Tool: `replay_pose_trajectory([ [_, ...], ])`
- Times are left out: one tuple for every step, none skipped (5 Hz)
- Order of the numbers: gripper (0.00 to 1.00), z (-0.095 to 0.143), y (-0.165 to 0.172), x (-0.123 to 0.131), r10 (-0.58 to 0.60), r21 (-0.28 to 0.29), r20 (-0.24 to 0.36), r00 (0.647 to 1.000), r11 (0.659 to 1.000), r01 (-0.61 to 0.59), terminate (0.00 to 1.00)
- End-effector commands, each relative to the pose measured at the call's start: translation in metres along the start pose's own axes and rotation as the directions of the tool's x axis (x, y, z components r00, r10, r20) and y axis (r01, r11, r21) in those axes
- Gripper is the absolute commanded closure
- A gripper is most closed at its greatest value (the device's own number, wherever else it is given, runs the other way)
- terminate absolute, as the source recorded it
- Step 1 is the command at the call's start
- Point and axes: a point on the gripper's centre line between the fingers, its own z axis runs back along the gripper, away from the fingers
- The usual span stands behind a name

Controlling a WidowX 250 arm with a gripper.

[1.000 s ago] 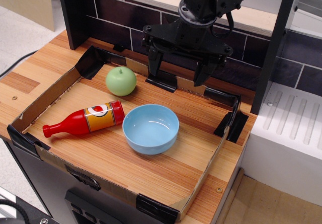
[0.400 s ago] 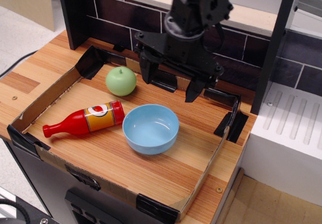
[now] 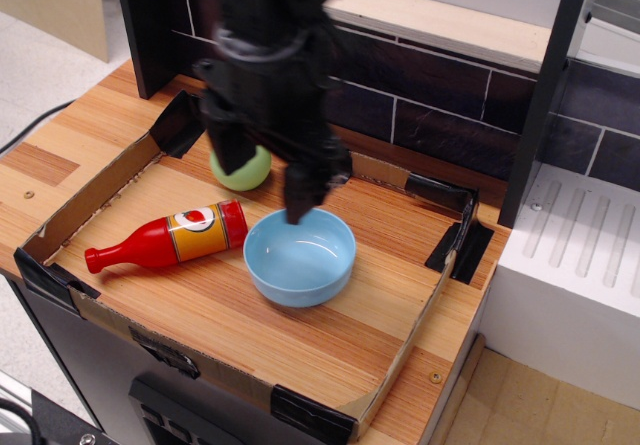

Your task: Upright hot sauce bottle

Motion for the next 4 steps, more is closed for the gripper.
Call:
replay_pose_trajectory([
  [0.0, 0.013, 0.037, -0.032, -0.144, -0.02, -0.001, 0.99, 0.989, 0.144, 0.0],
  [0.0, -0.001, 0.054, -0.043, -0.221, -0.049, -0.024, 0.975, 0.974, 0.219, 0.0],
  [0.0, -0.015, 0.069, -0.052, -0.267, -0.049, -0.028, 0.963, 0.963, 0.265, 0.0],
  [0.0, -0.03, 0.08, -0.056, -0.283, -0.073, -0.07, 0.957, 0.958, 0.278, 0.0],
])
